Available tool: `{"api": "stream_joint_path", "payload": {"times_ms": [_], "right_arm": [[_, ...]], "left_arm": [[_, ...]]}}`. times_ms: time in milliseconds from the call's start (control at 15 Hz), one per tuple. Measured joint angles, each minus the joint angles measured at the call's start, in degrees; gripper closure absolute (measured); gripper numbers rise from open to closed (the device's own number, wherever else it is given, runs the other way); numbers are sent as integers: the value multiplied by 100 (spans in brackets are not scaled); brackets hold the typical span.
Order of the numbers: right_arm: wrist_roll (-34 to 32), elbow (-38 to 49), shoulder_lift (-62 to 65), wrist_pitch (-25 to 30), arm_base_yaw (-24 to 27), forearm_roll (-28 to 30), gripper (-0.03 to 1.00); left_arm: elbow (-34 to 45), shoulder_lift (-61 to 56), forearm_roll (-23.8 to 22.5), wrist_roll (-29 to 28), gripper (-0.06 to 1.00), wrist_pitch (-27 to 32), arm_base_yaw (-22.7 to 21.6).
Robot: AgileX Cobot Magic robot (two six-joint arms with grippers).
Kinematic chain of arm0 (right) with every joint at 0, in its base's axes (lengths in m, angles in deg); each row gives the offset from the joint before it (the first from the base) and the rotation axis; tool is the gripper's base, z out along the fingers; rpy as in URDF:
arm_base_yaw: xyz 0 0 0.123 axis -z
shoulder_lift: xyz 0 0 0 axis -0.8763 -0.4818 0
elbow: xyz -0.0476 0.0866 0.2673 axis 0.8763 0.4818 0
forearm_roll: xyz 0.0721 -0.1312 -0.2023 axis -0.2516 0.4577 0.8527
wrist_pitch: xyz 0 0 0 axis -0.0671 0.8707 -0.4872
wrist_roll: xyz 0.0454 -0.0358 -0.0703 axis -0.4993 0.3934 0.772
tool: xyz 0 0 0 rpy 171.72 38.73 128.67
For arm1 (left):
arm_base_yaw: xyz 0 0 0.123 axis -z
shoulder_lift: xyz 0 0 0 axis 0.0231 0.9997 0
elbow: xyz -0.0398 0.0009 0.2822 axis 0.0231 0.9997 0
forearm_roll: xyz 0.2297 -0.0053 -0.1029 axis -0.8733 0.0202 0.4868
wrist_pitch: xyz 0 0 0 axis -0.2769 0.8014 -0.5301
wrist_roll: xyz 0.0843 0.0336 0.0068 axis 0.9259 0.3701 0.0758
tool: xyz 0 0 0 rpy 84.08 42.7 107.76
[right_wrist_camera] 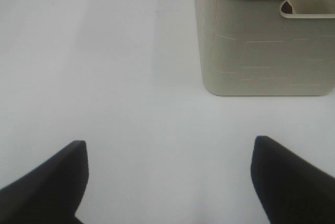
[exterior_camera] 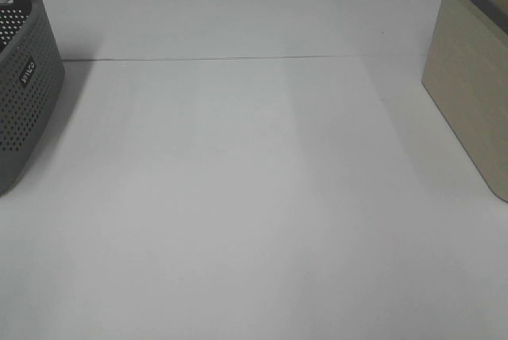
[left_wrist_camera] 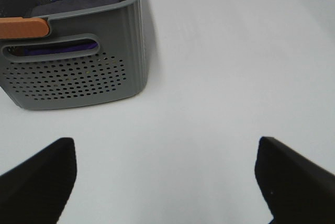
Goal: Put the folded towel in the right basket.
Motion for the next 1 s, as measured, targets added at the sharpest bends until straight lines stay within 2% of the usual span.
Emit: {"api": "stream_joint_path", "payload": {"times_ms": [1000], "right_arm": [[6,0,0,0,0,0,17]], "left_arm": [[0,0,0,0,7,0,0]]}}
